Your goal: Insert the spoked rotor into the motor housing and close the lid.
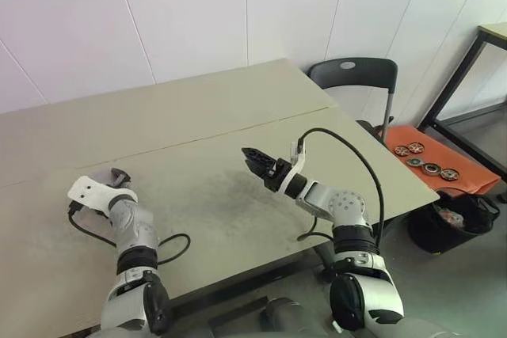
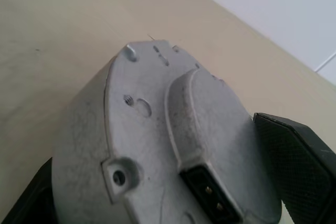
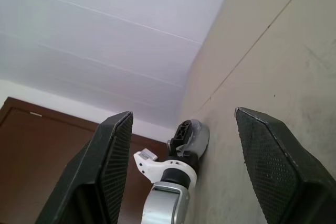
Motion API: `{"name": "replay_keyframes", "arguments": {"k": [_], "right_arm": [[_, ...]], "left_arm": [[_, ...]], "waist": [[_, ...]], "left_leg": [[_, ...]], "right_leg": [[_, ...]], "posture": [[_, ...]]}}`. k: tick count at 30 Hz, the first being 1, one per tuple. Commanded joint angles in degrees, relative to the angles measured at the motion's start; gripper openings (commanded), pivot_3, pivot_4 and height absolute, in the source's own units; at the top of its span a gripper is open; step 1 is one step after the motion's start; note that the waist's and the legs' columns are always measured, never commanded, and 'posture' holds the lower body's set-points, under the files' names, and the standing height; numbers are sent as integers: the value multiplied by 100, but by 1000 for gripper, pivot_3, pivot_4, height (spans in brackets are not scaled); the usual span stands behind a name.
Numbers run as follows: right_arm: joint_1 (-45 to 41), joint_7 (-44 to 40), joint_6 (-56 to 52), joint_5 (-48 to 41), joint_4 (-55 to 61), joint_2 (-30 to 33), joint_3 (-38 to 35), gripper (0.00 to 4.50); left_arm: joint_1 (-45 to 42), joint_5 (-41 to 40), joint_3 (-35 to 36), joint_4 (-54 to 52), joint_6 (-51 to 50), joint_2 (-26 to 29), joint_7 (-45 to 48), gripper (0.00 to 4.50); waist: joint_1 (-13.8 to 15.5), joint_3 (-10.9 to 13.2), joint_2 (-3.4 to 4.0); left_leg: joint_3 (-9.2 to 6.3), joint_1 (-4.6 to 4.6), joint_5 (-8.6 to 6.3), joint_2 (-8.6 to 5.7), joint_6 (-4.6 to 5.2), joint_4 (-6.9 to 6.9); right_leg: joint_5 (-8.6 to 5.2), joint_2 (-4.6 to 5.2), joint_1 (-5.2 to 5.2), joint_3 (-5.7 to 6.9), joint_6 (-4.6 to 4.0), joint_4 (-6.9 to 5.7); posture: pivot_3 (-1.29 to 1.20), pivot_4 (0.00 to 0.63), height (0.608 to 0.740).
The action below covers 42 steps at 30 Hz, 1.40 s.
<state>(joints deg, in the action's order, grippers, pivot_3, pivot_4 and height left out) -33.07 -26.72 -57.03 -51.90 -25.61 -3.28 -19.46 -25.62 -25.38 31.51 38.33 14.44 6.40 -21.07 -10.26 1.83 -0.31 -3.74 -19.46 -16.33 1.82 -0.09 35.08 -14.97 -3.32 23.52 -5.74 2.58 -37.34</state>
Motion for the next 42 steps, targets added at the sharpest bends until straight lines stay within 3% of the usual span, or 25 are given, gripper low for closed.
{"name": "replay_keyframes", "arguments": {"k": [1,8,12,19,28,32,42], "right_arm": [[-47,-125,43,5,64,-12,72,3233],[-26,-207,65,85,50,-1,162,3233],[-27,-268,78,176,10,-12,218,3233],[-3,-303,82,233,41,-5,260,3233],[15,-342,121,337,35,-2,288,3233],[10,-364,130,364,18,-2,296,3233],[22,-403,145,448,13,10,327,3233]], "left_arm": [[283,207,93,-567,-234,29,-531,4424],[649,358,153,-1544,-1074,-44,-1390,4424],[747,-337,83,-1852,-1519,-254,-584,4424],[647,-955,427,-1853,-1770,-608,-390,4424],[468,-1831,751,-2084,-1698,-895,148,2469],[337,-2236,652,-2302,-1778,-890,799,2226],[121,-2773,356,-1968,-2825,-625,2339,2226]], "waist": [[7,1,-2],[9,2,-3],[41,3,-2],[307,6,12],[483,3,20],[495,6,24],[663,15,20]], "left_leg": [[4,-2,-4,-2,-8,4],[25,-3,-23,-3,-39,8],[27,-6,-25,-6,-42,9],[26,-1,-25,-17,-42,18],[21,2,-24,-22,-44,25],[7,5,-23,-28,-46,41],[-100,-100,-6,-94,-75,113]], "right_leg": [[0,2,-1,-5,0,2],[0,2,-1,-31,-1,18],[-1,3,-1,-31,-1,24],[-1,5,-11,-33,-2,26],[-2,4,-19,-35,-2,26],[-2,1,-19,-34,-2,26],[-4,5,2,-29,3,33]], "posture": [[0,0,740],[0,0,740],[0,0,740],[0,0,740],[0,0,740],[0,0,740],[0,0,740]]}}
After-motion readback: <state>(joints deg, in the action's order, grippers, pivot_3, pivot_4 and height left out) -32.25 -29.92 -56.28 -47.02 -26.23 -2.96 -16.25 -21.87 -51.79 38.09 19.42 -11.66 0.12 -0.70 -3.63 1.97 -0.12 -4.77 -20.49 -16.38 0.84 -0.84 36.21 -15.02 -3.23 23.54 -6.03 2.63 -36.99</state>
